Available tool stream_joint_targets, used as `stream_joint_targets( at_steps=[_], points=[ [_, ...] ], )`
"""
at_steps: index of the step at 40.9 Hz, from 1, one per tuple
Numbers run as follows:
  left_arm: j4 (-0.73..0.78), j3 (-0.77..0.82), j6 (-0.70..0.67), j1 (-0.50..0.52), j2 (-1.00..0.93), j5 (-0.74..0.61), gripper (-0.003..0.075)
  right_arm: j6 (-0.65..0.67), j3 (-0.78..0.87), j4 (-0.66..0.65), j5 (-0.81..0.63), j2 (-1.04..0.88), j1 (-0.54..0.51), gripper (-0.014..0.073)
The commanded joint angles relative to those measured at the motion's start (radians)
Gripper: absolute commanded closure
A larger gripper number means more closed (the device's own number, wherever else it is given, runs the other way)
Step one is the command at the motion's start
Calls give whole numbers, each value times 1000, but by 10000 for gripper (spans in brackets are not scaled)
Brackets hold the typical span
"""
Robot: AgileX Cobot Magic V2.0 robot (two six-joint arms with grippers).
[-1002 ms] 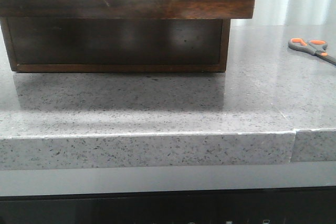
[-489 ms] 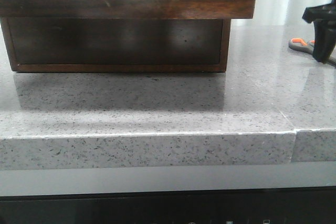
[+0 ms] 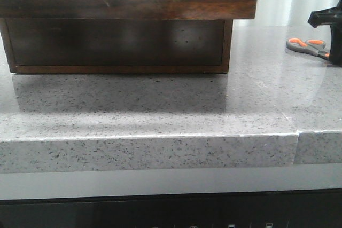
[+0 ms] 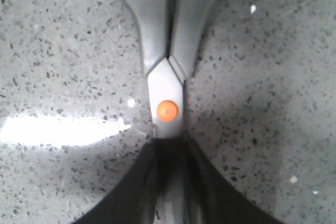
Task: Put scissors in drawer with both arms
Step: 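Lower the right gripper over the grey-orange scissors and grasp them, then lift the scissors with the right gripper and carry them over the drawer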
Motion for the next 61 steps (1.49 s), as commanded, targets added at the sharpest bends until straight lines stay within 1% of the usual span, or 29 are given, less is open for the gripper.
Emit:
stream_joint_targets(
  at_steps=[1, 11, 19, 31, 40, 48, 57, 61],
  points=[
    [-15, -28, -8, -9, 11, -72, 195, -8, -25, 18, -2, -41, -2, 524],
    [-15, -28, -8, -9, 11, -72, 195, -8, -25, 18, 1, -63, -2, 524],
    [-15, -28, -8, -9, 11, -72, 195, -8, -31, 18, 1, -139, -2, 524],
    [-15, -28, -8, -9, 11, -72, 195, -8, -33, 18, -34, -334, -2, 524],
    [-15, -28, -8, -9, 11, -72, 195, -9, -33, 19, -100, -519, 25, 524],
    [-15, -28, -8, -9, 11, -72, 195, -42, -33, 19, -138, -647, 106, 524],
    [-15, -28, -8, -9, 11, -72, 195, -58, -33, 19, -192, -746, 256, 524],
    [-15, -28, -8, -9, 11, -72, 195, -91, -33, 20, -216, -760, 347, 524]
  ],
)
